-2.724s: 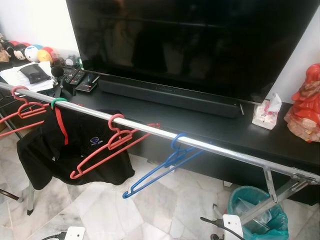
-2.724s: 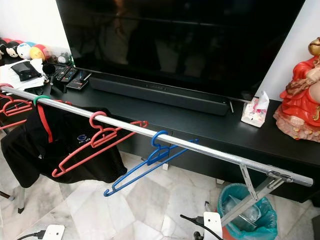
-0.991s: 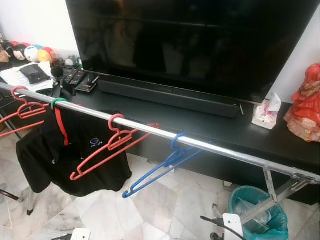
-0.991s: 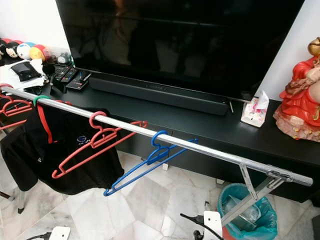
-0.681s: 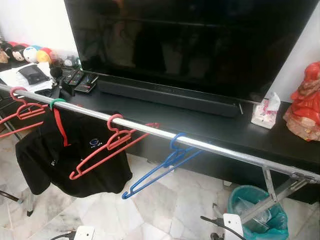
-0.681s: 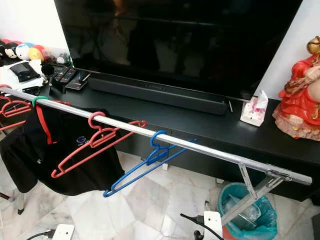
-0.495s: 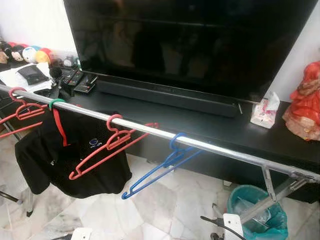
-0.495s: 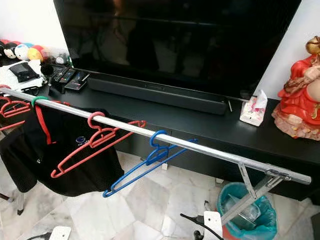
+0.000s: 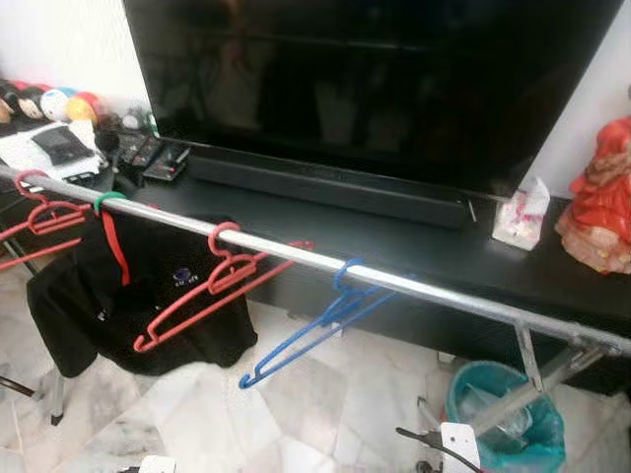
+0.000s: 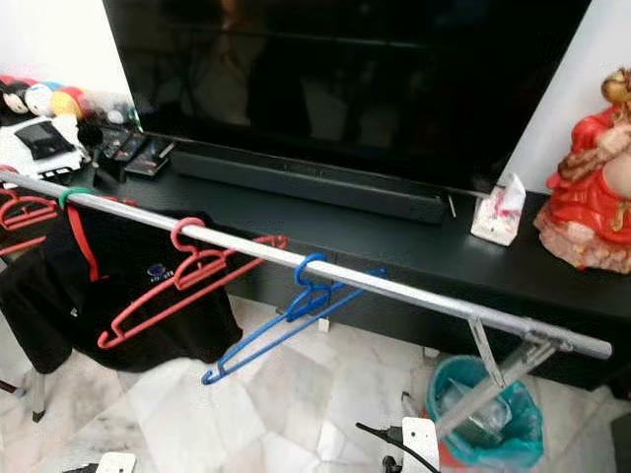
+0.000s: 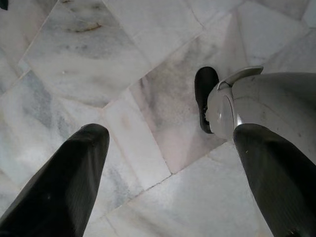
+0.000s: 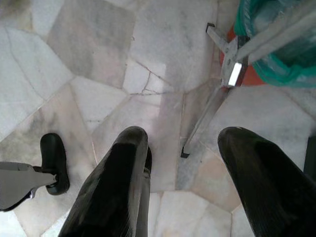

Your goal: Hang hanger

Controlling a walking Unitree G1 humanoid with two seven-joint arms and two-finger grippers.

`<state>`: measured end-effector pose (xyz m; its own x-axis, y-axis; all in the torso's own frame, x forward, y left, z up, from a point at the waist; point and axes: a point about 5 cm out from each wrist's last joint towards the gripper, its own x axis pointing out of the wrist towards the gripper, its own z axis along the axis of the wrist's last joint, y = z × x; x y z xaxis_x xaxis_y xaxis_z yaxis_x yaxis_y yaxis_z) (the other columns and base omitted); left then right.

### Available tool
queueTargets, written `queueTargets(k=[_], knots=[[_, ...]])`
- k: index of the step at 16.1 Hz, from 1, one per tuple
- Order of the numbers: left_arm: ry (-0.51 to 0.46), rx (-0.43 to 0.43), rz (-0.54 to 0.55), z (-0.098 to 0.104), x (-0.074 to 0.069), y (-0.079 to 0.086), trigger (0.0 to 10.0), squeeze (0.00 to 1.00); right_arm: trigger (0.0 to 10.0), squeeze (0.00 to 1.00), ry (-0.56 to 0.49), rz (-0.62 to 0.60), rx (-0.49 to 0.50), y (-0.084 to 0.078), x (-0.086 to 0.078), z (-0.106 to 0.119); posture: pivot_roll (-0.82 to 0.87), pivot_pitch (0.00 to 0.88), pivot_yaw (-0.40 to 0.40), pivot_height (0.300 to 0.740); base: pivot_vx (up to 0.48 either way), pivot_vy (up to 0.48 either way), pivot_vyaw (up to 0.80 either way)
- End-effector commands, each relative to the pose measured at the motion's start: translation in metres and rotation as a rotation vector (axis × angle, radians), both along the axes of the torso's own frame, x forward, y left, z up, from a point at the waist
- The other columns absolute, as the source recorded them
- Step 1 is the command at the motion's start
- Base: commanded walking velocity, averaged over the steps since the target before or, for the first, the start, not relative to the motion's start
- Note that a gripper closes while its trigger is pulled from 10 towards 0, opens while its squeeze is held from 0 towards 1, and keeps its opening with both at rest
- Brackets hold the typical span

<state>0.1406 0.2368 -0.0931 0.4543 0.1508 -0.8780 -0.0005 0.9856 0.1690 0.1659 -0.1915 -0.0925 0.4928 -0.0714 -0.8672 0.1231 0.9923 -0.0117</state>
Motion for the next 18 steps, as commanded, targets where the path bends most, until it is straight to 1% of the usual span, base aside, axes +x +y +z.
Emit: queueTargets(k=[1, 4, 6, 18], knots=[[0.012, 0.001, -0.016, -0.0013, -0.0027, -0.0011, 10.0, 0.0, 10.0, 0.0, 0.001, -0.004, -0.002, -0.0014, -0.0022, -0.0006, 0.1, 0.0, -0.051, 0.74, -0.281, 0.0, 0.0], [0.011, 0.002, -0.01, -0.0008, -0.0029, 0.001, 10.0, 0.0, 10.0, 0.0, -0.001, -0.007, -0.003, -0.0014, -0.0011, -0.0002, 0.09, 0.0, -0.048, 0.74, -0.286, 0.0, 0.0], [0.008, 0.0, -0.008, -0.0006, -0.0001, -0.0017, 10.0, 0.0, 10.0, 0.0, -0.002, -0.01, -0.005, -0.0016, -0.0004, 0.0001, 0.09, 0.0, -0.048, 0.74, -0.292, 0.0, 0.0], [-0.005, -0.01, 0.006, 0.0, 0.0048, -0.0061, 10.0, 0.0, 10.0, 0.0, -0.009, -0.006, -0.008, -0.0036, 0.0031, 0.0018, 0.09, 0.0, -0.055, 0.74, -0.294, 0.0, 0.0]])
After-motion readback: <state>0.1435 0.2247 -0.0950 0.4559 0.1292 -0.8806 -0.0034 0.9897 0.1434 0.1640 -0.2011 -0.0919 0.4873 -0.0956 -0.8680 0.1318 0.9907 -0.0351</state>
